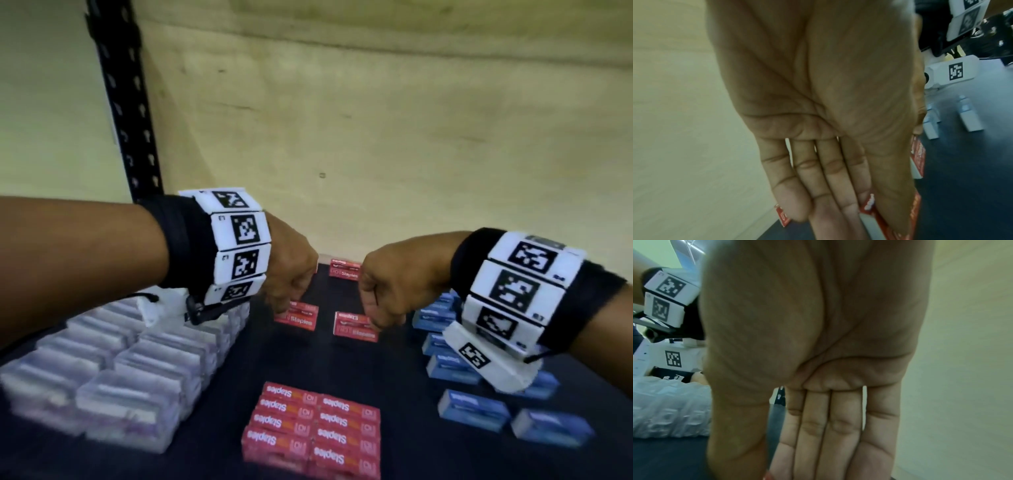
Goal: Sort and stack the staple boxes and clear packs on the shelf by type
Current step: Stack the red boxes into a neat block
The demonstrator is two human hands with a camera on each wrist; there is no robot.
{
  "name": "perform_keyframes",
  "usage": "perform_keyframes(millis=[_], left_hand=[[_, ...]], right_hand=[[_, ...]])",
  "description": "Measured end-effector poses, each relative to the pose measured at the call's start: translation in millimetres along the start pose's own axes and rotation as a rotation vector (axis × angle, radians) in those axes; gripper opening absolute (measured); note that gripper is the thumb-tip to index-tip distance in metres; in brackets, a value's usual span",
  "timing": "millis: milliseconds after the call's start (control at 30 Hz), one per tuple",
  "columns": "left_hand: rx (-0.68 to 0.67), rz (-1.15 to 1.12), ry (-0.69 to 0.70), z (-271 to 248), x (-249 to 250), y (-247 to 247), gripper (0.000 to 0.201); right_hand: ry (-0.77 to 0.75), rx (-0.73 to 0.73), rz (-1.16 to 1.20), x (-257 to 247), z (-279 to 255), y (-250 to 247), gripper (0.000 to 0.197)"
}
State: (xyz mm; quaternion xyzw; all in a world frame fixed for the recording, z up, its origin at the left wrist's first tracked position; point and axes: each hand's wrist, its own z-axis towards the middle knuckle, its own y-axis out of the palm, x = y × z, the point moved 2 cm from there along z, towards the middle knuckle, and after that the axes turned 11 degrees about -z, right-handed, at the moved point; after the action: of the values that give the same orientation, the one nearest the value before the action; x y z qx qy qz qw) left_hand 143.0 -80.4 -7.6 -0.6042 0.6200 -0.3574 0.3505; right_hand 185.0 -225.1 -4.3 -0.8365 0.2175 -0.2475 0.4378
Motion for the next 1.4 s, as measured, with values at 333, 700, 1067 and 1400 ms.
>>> perform_keyframes(millis=[333,700,1067,1400], left_hand=[[-0.004,0.011,0.075,-51,24,41,0.021],[0.0,0.028,0.074,-76,25,55,0.034],[-0.068,0.013,0.08,-77,22,61,0.033],[-0.105,-0.064,0.079,-74,23,61,0.034]], right_hand=[[-0.053,-0.026,0.016,-38,-46,31,0.012],[-0.062,-0.003,0.013,-44,-68,46,0.021],[-0.069,-0.036,0.054,-47,-65,46,0.023],[-0.085,-0.055,0.07,-49,-63,46,0.026]])
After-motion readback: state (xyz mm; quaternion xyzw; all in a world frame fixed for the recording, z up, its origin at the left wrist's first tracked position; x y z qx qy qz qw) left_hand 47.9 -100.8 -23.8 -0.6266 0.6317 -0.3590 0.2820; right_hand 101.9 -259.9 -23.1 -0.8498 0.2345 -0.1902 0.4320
